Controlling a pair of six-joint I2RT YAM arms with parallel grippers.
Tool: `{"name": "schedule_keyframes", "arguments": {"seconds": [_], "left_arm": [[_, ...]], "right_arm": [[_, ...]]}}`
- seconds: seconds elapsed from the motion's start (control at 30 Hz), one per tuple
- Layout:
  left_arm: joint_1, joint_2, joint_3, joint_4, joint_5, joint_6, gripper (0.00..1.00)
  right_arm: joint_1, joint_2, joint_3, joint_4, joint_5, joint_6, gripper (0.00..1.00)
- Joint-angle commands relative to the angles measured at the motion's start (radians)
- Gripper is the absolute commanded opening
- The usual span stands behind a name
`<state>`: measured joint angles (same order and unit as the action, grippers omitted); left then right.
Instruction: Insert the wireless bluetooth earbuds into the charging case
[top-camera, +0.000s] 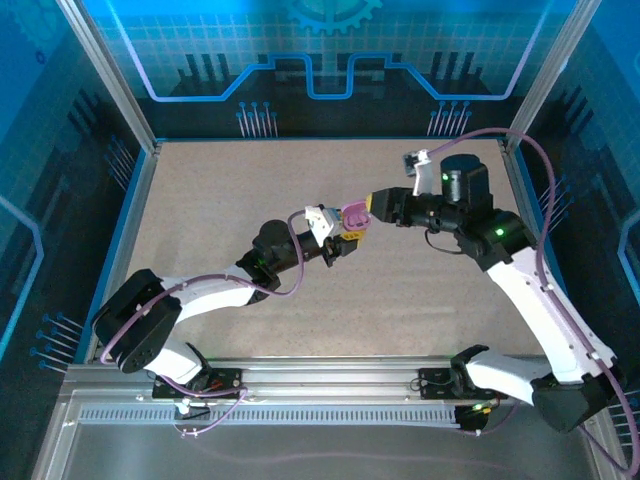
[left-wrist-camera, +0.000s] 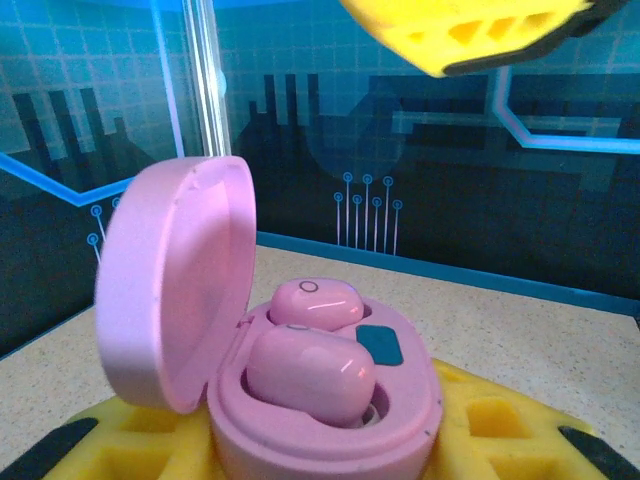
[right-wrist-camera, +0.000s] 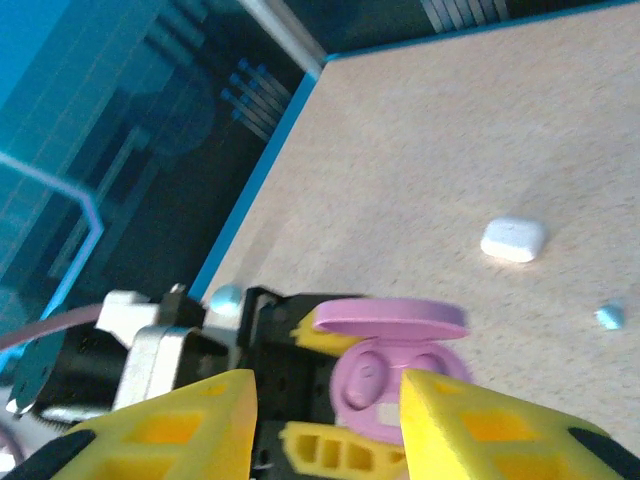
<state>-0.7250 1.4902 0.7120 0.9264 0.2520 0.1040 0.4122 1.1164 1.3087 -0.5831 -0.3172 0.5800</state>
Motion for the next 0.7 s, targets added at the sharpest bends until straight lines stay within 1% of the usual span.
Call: {"name": "schedule_keyframes", "arguments": {"seconds": [0.0,0.07,0.13,0.33,0.5,0.67], "left_arm": [[-0.008,-0.037,0.015,0.042,0.067,0.001,0.33],[-0.007,-0.04,0.018,0.038,0.094,-0.004,0.33],[-0.007,-0.042,0.024,0.028,0.115,-0.005,0.33],[-0.007,-0.052,0.035,0.0,0.15,-0.004,0.34],[-0.008,-0.05,0.037,0.003,0.131,-0.013,0.34],[-0.007,-0.048,0.044,0.0,0.118,-0.013,0.34]], "right_arm": [[-0.071,0.015,0.007,-0.02,0.058,0.038,0.44],[-0.106,0.054,0.036,-0.058,0.007,0.05,0.46],[-0.121,0.095,0.061,-0.079,-0.047,0.056,0.47],[-0.123,0.216,0.136,-0.148,-0.169,0.049,0.48],[-0.116,0.258,0.148,-0.166,-0.229,0.023,0.5],[-0.107,0.287,0.164,-0.227,-0.273,-0.039,0.5]]}}
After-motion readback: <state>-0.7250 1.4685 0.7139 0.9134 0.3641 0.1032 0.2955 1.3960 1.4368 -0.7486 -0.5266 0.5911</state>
